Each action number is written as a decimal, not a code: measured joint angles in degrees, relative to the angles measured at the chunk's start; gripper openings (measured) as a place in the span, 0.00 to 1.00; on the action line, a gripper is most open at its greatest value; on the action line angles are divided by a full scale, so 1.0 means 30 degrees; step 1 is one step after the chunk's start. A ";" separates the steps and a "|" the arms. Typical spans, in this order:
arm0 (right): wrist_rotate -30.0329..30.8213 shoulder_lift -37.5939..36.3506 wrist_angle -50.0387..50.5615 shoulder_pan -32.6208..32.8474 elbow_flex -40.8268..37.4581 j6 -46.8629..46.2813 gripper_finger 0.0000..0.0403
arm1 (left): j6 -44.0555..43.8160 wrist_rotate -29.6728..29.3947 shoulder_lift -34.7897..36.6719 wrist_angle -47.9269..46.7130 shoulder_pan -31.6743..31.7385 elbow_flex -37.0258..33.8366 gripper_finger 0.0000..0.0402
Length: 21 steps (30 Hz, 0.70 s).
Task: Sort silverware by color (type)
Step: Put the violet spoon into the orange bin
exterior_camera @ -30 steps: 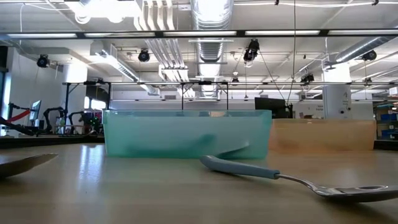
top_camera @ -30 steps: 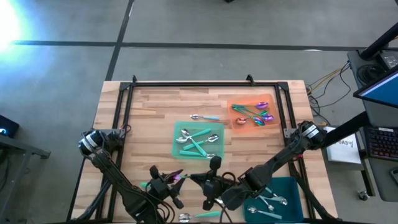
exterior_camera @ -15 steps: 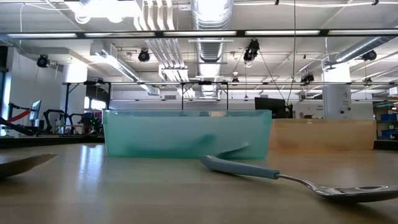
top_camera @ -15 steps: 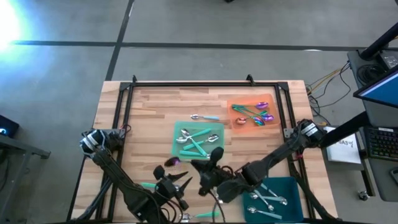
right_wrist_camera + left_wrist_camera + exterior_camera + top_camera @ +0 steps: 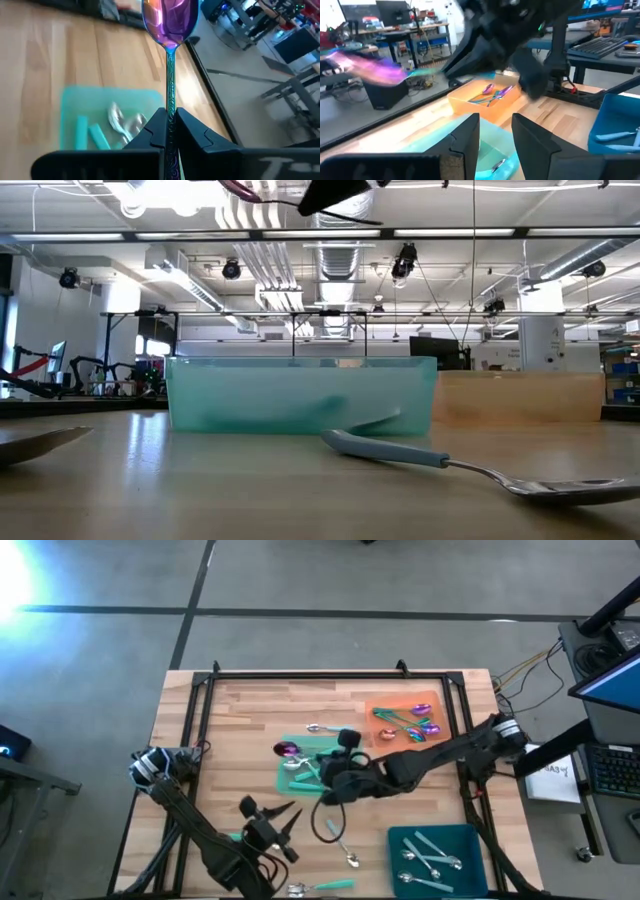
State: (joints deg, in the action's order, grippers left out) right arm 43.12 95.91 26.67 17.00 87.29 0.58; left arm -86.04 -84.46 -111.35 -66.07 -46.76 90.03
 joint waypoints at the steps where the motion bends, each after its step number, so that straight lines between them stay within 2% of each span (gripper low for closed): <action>1: 0.0008 -0.0294 0.0825 -0.0118 -0.0007 0.0031 0.03 | -0.0504 0.0180 0.0000 -0.0380 0.0039 -0.0078 0.25; 6: 0.0186 -0.2593 0.5806 -0.1501 -0.0007 -0.1957 0.03 | -0.0985 0.0720 0.0000 -0.0683 0.0198 -0.0390 0.25; 12: 0.0110 -0.4838 1.1002 -0.4284 -0.0168 -0.4255 0.03 | -0.1072 0.0835 0.0000 -0.0651 0.0345 -0.0557 0.25; 16: -0.0058 -0.5771 1.2036 -0.6432 -0.1411 -0.4668 0.03 | -0.1072 0.0835 0.0000 -0.0618 0.0394 -0.0557 0.25; 21: -0.2868 -0.6462 1.2009 -0.9387 -0.4099 -0.4545 0.03 | -0.1079 0.0850 0.0000 -0.0610 0.0408 -0.0557 0.25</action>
State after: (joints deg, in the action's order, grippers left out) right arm 34.52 76.53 62.70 -11.16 74.99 -13.06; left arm -89.27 -81.91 -111.35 -67.90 -45.54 88.36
